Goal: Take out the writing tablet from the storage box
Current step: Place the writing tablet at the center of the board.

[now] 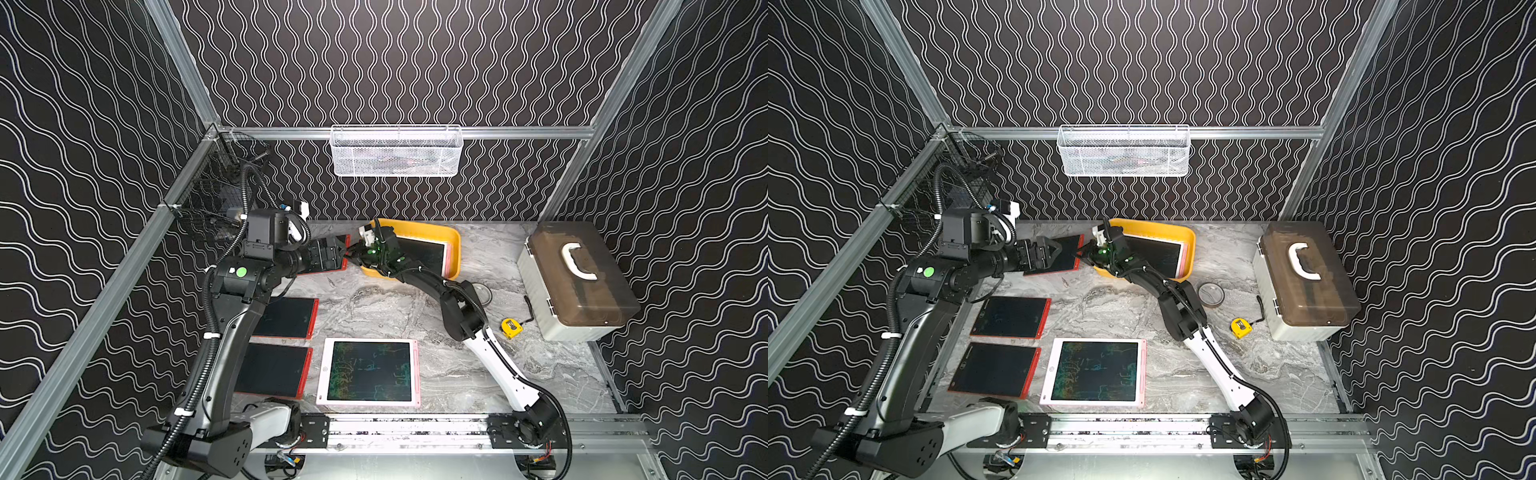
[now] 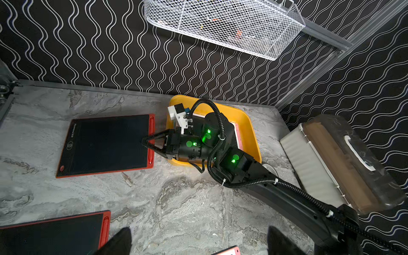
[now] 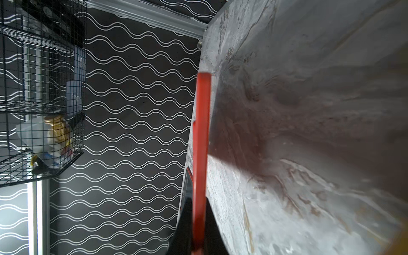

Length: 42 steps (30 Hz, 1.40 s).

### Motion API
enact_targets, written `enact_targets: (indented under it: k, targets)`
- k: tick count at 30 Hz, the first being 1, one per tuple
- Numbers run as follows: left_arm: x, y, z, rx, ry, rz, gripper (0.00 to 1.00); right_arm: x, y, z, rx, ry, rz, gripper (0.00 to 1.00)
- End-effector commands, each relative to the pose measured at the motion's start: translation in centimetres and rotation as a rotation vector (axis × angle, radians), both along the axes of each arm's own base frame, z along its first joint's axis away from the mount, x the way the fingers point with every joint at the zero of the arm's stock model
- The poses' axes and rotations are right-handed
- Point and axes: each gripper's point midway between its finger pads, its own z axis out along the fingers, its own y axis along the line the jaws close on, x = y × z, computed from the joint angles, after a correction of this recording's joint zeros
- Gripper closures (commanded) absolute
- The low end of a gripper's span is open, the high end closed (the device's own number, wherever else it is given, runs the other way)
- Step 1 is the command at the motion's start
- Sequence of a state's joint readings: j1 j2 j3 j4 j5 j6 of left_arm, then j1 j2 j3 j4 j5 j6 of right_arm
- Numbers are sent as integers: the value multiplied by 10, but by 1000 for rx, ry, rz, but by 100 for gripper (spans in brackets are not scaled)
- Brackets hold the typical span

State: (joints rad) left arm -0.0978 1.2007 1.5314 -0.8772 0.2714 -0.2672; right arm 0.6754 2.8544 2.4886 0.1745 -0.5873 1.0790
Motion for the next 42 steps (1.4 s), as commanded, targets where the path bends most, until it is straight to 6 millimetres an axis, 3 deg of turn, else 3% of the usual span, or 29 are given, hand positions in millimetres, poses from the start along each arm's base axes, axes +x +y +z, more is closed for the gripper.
enact_targets:
  k: [1, 8, 13, 23, 27, 33, 38, 42]
  targets:
    - [-7, 7, 0, 28, 1, 23, 1, -5, 2, -31, -77, 65, -23, 89]
    - [-10, 10, 1, 56, -7, 29, 1, 0, -6, -34, -181, 7, -42, 67]
    - [-9, 10, 1, 56, -10, 34, 1, 10, -23, -36, -265, -25, -76, 51]
    - [-1, 11, 0, 52, -6, 47, 1, 22, -72, -49, -465, -52, -97, 37]
    - [9, 15, -11, 72, 22, 73, 1, 24, -83, -30, -509, -130, -77, 35]
    - [37, 33, -55, 170, 141, 162, 1, 35, -107, 21, -526, -244, -80, 35]
    - [72, 38, -102, 235, 211, 175, 1, 46, -146, 61, -559, -290, -129, 33]
    - [105, 31, -136, 267, 244, 153, 1, 52, -194, 93, -579, -311, -205, 32]
